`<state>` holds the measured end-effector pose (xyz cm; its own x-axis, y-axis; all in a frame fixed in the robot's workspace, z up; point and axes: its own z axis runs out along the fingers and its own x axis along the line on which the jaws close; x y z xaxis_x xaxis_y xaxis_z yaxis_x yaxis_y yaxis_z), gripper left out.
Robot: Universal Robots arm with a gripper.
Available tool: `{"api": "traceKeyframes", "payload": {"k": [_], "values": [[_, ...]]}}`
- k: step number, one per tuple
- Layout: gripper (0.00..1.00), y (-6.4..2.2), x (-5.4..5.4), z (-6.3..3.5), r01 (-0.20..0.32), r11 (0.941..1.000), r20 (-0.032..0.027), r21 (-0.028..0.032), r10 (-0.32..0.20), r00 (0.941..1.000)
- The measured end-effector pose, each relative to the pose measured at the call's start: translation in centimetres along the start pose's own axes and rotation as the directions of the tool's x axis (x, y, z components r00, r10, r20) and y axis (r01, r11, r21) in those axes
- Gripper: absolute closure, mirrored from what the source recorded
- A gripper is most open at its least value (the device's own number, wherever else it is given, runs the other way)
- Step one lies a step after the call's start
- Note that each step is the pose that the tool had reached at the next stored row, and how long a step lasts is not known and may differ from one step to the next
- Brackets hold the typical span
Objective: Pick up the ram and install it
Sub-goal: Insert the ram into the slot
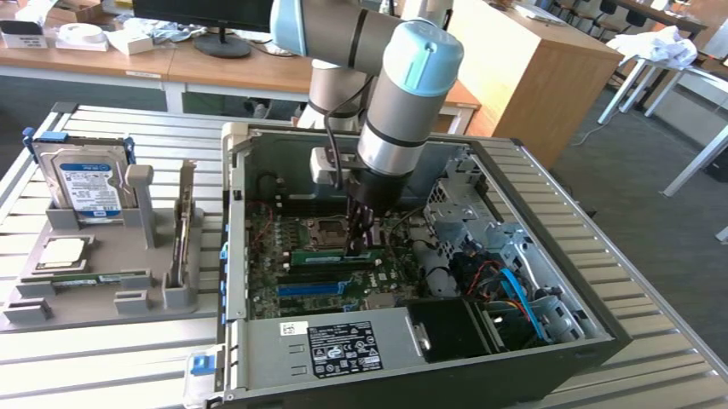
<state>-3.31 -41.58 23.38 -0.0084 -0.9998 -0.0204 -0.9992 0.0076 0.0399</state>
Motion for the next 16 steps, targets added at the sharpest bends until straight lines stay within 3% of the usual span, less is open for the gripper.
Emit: {"api": "traceKeyframes", "payload": {"k": [16], "values": [[0.88,-0.01,0.00,0.14,0.000,1.0000,0.0001,0.0000,0.000,1.0000]]}}
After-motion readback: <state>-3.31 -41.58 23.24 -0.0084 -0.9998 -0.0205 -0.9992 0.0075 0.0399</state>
